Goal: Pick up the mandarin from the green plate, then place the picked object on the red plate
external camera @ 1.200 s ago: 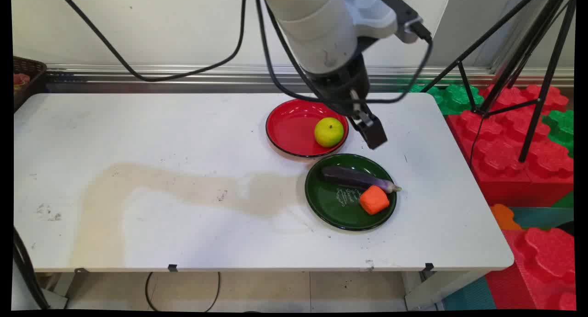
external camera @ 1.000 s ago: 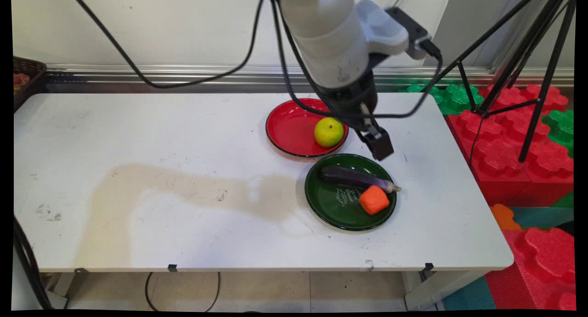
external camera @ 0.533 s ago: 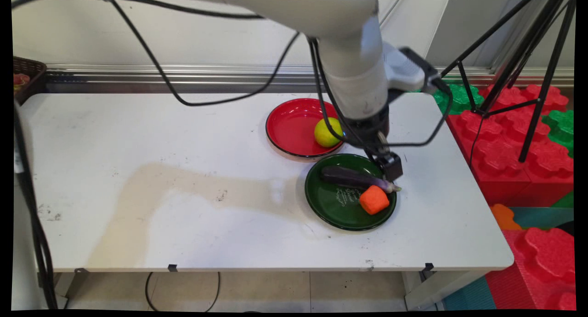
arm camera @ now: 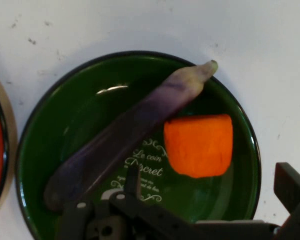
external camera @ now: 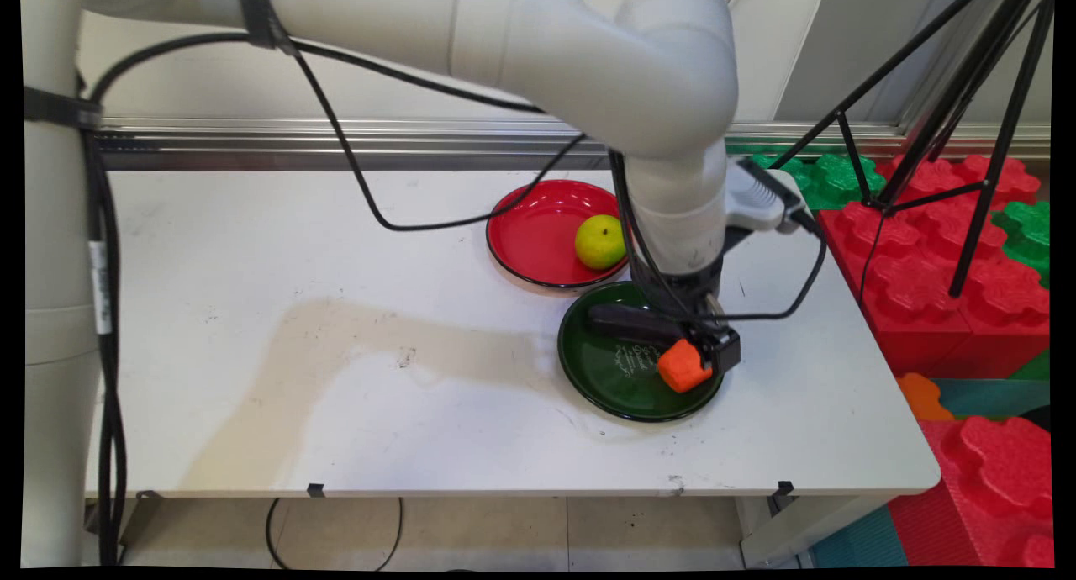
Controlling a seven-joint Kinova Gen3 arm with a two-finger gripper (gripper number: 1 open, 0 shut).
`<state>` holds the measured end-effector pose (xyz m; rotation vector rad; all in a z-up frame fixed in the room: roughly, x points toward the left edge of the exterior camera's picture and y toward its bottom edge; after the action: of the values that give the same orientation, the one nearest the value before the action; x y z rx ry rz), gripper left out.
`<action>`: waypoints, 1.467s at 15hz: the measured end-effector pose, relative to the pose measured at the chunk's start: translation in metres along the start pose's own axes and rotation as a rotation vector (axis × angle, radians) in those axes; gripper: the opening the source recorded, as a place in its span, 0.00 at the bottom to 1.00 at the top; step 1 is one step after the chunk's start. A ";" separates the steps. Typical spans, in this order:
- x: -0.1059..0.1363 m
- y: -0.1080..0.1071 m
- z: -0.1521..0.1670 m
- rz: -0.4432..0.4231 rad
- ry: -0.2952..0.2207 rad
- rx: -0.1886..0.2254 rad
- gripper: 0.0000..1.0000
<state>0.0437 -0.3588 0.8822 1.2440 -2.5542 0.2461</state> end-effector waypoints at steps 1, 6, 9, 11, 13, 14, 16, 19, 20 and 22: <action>0.000 0.001 0.007 -0.006 -0.006 -0.001 1.00; 0.001 0.006 0.035 -0.023 -0.020 -0.004 1.00; 0.001 0.009 0.055 -0.030 -0.028 0.000 1.00; 0.002 0.010 0.063 -0.033 -0.030 0.002 1.00; 0.002 0.011 0.072 -0.037 -0.031 0.007 1.00; 0.002 0.011 0.075 -0.039 -0.031 0.012 1.00; 0.002 0.011 0.079 -0.042 -0.030 0.019 1.00; 0.002 0.013 0.080 -0.046 -0.025 0.029 0.00; 0.001 0.014 0.079 -0.047 -0.023 0.033 0.00; 0.000 0.016 0.075 -0.047 -0.021 0.040 0.00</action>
<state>0.0177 -0.3695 0.8109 1.3257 -2.5456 0.2765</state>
